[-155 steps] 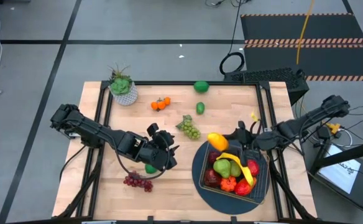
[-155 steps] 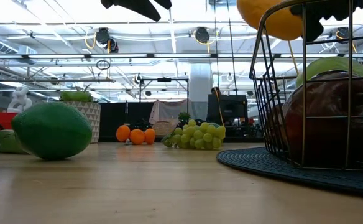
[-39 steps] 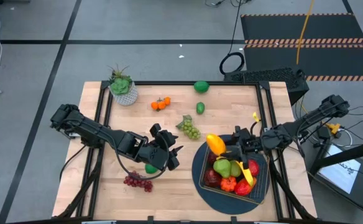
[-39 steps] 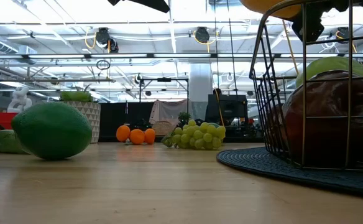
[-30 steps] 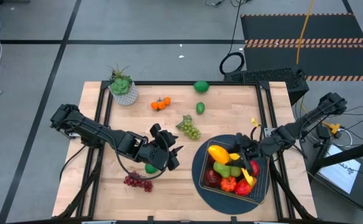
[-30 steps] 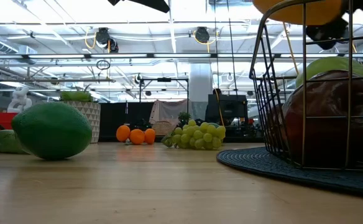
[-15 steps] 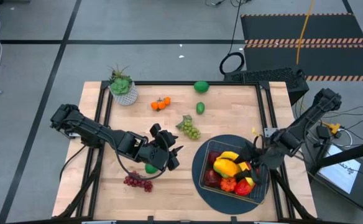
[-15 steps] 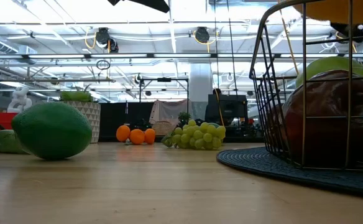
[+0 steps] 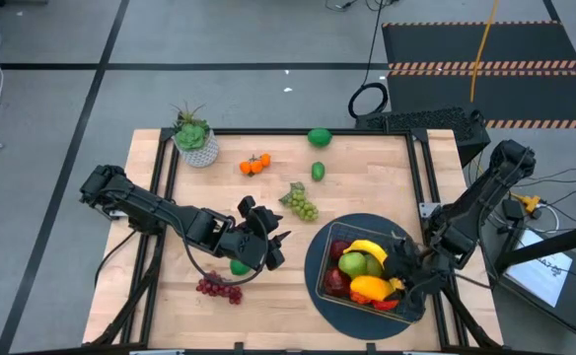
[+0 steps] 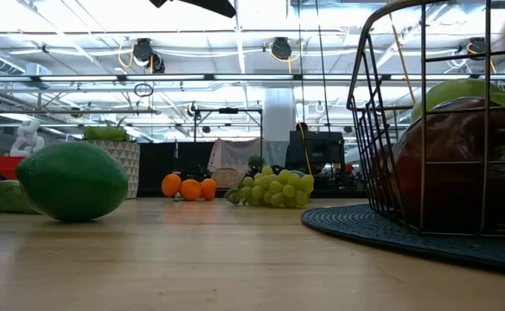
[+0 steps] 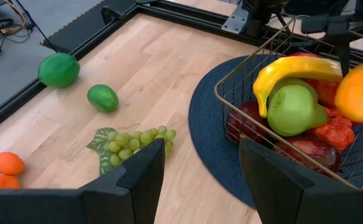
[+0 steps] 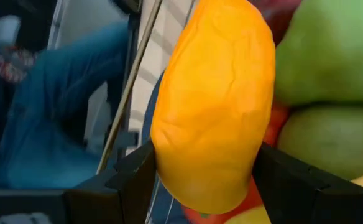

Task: Build produce basket
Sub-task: Put the mango into the gold wire basket, then put the cucumber into the gold wire basket

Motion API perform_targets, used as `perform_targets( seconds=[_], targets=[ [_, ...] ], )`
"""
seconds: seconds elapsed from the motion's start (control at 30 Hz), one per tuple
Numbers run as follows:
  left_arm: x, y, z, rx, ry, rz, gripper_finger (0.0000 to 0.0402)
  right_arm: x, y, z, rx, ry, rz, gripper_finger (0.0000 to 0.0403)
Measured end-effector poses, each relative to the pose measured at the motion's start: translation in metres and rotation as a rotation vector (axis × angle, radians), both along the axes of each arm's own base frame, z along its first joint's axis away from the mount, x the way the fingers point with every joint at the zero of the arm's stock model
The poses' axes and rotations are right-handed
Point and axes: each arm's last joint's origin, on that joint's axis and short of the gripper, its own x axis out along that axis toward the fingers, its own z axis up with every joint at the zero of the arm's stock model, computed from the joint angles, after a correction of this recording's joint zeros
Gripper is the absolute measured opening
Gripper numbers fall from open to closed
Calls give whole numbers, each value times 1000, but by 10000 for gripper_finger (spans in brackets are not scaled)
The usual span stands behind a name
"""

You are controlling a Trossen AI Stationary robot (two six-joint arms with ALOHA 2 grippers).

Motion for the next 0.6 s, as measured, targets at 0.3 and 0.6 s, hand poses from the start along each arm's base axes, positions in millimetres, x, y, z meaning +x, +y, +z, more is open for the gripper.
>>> perform_targets(
  seconds=[0.3,0.6],
  targets=[
    [0,-1,0,-9,4,-13,207,-2,2,-1,11,16,9,290],
    [-6,-15,-1,14,28,-90,207,-6,-10,15,-9,-131,-46,297]
  ],
)
